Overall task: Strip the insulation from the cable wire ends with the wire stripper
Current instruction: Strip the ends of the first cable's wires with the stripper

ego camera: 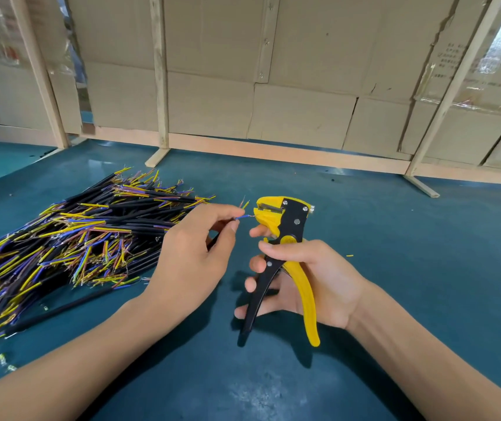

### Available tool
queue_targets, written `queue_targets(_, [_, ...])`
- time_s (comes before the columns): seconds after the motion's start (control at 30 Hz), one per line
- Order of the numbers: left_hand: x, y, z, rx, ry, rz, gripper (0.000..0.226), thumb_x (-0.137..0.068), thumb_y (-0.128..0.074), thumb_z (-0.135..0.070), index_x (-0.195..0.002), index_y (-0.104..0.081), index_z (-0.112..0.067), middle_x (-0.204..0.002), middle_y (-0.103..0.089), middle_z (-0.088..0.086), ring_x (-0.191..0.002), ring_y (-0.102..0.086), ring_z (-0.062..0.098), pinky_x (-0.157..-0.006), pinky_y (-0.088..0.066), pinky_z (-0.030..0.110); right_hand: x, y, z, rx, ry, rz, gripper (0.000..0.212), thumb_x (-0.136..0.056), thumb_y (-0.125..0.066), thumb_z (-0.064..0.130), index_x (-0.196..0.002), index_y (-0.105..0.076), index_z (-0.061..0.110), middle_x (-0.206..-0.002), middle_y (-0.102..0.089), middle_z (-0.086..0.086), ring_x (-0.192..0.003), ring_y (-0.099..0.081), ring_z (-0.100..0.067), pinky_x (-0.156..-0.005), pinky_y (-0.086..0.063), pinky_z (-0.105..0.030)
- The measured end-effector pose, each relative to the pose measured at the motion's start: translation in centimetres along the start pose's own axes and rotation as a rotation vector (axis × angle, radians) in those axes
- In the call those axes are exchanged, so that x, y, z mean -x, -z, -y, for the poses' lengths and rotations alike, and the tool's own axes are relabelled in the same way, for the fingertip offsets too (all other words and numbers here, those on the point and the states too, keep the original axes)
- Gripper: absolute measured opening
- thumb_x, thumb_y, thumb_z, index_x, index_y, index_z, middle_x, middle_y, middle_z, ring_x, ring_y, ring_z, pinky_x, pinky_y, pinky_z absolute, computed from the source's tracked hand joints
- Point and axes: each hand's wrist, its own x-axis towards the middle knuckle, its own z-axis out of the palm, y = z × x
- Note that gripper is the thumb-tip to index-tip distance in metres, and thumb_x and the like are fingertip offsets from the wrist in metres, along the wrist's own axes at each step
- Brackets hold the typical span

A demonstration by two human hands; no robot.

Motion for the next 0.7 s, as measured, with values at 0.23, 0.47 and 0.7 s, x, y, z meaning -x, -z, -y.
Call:
queue_targets(0.23, [-0.09,0.23,-0.22,-0.029,-0.071,-0.037,0.021,-0.097,-0.063,-0.007,-0.111,-0.072,-0.021,-0.102,-0.070,-0.009,-0.096,-0.064,0.008,-0.077,-0.042,0.008,-0.21,-0.42,-0.22,0.060,0.081,0.037,0.026,-0.095,-0.058,0.006,-0.119,-0.058,0.016,-0.077,-0.049,-0.010,-0.071,-0.057,-0.032,-0.079,-0.052,-0.059])
queue_targets(0.47, [-0.35,0.65,-0.02,-0.093,-0.156,-0.081,0.024,-0.095,-0.064,-0.002,-0.113,-0.074,-0.015,-0.102,-0.068,-0.004,-0.095,-0.061,0.004,-0.080,-0.040,0.007,-0.32,-0.62,-0.26,0.085,0.084,-0.004,0.022,-0.085,-0.065,0.007,-0.106,-0.064,0.010,-0.069,-0.052,-0.014,-0.062,-0.057,-0.032,-0.067,-0.055,-0.050])
queue_targets(0.7, [-0.42,0.75,0.24,-0.087,-0.161,-0.073,0.021,-0.096,-0.064,-0.005,-0.110,-0.075,-0.017,-0.101,-0.069,-0.009,-0.096,-0.062,0.006,-0.080,-0.041,0.008,-0.46,-0.76,-0.54,0.090,0.082,-0.063,0.006,-0.085,-0.060,0.002,-0.090,-0.062,0.005,-0.073,-0.062,-0.021,-0.060,-0.059,-0.034,-0.066,-0.056,-0.047])
